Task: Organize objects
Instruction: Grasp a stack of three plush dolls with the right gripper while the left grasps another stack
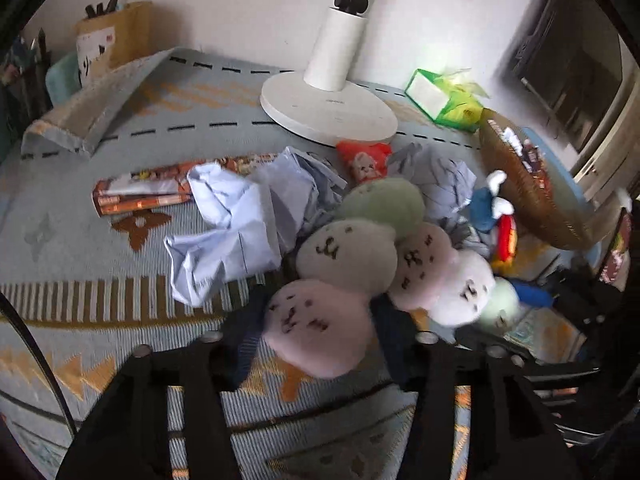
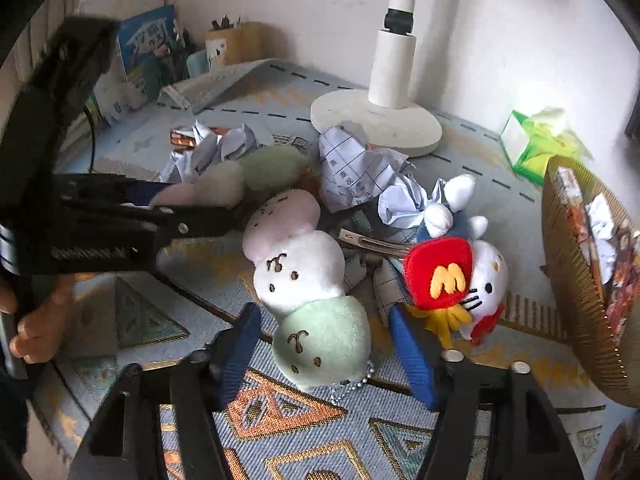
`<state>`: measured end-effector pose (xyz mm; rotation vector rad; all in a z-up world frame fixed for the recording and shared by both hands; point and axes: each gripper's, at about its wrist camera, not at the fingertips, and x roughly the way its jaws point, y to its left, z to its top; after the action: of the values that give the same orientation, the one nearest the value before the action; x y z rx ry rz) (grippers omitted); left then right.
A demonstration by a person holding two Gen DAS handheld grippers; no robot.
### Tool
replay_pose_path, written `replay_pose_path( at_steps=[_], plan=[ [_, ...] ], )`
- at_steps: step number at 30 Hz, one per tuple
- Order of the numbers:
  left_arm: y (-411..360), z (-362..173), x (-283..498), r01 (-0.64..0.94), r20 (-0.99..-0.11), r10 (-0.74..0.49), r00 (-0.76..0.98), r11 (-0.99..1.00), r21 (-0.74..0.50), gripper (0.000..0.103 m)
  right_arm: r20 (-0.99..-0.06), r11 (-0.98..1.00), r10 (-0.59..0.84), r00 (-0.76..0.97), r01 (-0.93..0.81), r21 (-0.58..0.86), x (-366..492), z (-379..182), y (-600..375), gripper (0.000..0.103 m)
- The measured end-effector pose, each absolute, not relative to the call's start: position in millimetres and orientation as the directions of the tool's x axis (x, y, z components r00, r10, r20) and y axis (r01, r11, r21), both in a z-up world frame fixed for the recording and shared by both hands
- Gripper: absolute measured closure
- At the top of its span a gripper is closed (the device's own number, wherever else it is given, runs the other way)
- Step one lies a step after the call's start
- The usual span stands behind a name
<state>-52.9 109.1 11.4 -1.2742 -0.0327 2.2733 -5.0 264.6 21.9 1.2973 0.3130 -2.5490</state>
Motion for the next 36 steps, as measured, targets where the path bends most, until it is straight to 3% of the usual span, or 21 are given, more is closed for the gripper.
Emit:
replay_pose_path(
  at_steps=[2,9,16,22,25,28,31,36],
  plan=[
    [106.0,14.1,-42.8,-0.431,-0.782,0.465,-0.416,-0.858,-0.280,0.064,-0.811,-0.941,-0.144,-0.567,0.333,-0.066,0.5,23.2,264.4,0.060],
    [100.1,41.5,25.1,-0.432,-0.770,0.447,-0.455,-0.867,-0.248,0.064,-0.790,-0.961,-0.212,-0.575,0.270,0.062,45.8,47.8,294.2,0.061],
    [102.6,31.7,74.0,-0.420,-0.810,0.387,-0.440,-0.886,-0.194,0.063,-0.799,-0.993,-0.101,-0.593,0.103,0.049,97.6,56.7,350.2,0.061],
    [109.9,16.7,77.0,-0.421,-0.810,0.430,-0.399,-0.871,-0.255,0.055,-0.833,-0.993,-0.106,-0.543,0.015,0.117,103.5,34.2,380.6,0.061],
    [107.3,18.1,72.8,-0.435,-0.790,0.510,-0.341,-0.831,-0.348,0.054,-0.845,-0.985,-0.158,-0.510,0.017,0.174,101.4,27.7,387.6,0.060],
    [99.3,12.5,62.4,-0.401,-0.752,0.606,-0.259,-0.776,-0.487,0.053,-0.838,-0.979,-0.187,-0.512,0.030,0.201,103.0,28.1,392.2,0.054],
    [99.5,12.2,65.1,-0.383,-0.749,0.614,-0.250,-0.773,-0.506,0.053,-0.822,-0.973,-0.216,-0.527,0.045,0.227,108.3,30.0,394.9,0.032],
    [95.1,30.8,82.6,-0.418,-0.721,0.612,-0.324,-0.777,-0.472,0.051,-0.811,-0.966,-0.242,-0.533,0.057,0.251,112.3,30.4,400.9,0.031]
  ],
)
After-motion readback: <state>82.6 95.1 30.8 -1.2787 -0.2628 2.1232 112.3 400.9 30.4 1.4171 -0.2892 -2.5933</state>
